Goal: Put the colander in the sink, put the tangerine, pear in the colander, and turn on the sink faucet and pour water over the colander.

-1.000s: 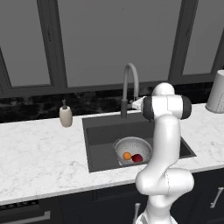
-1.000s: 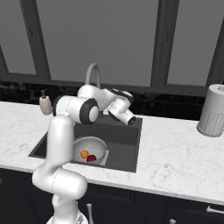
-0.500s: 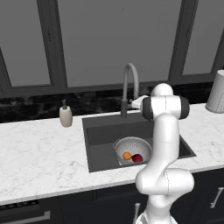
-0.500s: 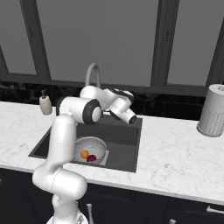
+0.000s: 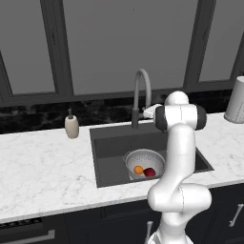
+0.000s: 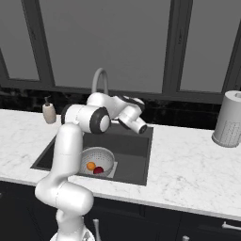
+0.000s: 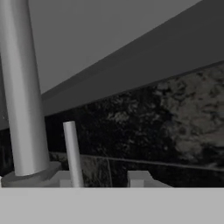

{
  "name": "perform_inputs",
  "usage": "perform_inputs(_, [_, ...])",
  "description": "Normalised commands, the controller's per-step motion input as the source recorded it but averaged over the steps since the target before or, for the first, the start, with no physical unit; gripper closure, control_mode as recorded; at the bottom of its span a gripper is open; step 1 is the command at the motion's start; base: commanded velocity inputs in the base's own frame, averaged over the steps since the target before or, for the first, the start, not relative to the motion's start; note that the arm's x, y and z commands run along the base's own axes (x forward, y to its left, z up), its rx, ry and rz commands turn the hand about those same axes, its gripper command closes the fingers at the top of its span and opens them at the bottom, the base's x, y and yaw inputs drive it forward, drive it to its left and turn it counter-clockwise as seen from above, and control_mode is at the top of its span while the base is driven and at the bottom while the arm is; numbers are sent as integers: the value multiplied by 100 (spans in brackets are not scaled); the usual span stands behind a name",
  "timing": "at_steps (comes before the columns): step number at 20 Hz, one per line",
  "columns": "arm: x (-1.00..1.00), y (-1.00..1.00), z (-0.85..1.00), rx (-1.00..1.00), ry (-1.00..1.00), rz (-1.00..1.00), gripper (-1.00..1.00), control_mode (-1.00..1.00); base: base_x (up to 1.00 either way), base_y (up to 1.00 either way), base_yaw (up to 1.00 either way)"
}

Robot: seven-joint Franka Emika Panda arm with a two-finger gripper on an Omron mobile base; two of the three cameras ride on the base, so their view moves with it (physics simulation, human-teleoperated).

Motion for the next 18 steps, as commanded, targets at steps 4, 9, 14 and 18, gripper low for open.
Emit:
perform_inputs(4, [0,-40,0,8,0,-6,100,-100,0,0,0])
perform_inputs(9, [0,-62,0,12,1,-4,100,-100,0,0,0])
perform_inputs(14, [0,-88,0,19,6,-1,100,-100,0,0,0])
perform_inputs(18, [0,-61,0,14,2,0,100,-100,0,0,0])
